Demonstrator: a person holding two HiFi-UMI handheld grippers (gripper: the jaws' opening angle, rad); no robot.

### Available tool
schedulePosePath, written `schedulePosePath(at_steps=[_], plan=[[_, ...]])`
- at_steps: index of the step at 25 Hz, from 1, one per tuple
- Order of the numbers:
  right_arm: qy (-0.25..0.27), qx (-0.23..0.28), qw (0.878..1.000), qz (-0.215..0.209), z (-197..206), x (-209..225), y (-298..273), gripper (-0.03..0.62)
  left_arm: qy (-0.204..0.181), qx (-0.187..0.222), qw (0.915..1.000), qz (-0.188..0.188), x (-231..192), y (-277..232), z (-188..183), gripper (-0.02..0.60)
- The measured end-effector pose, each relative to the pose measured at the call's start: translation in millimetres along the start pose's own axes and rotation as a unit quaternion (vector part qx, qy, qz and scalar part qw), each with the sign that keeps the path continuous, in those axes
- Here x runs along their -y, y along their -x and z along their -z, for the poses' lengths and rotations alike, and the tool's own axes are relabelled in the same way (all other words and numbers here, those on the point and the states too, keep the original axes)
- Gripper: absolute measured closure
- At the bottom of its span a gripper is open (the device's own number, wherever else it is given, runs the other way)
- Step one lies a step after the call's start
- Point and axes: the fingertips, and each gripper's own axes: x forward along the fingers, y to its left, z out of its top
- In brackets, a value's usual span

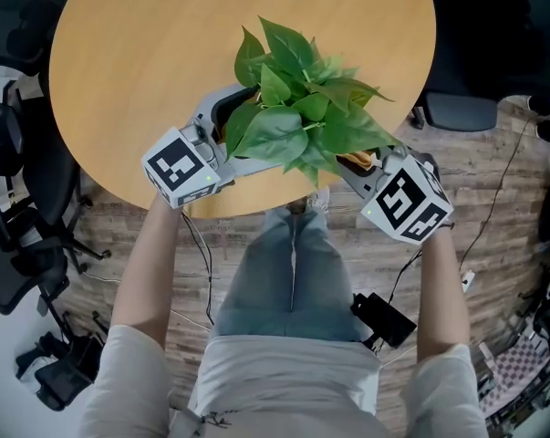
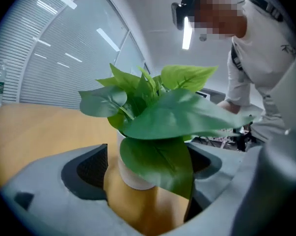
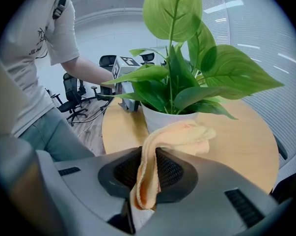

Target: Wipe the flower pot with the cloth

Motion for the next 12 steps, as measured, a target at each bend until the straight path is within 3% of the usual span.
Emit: schedulePosePath(at_steps=[7,12], plan=[[0.003,-0.004,1.000,-0.001,-1.5,-1.4,-0.4,0.533,-0.023,-0.007,0.9950,0.097,6.2,-11.0,-8.7,0.087],[-0.005,-0.006,1.000,-0.002,0.2,0.3,3.9,0.533,-0.008,0.000,0.9950,0.099,4.5,-11.1,-10.5,0.108]])
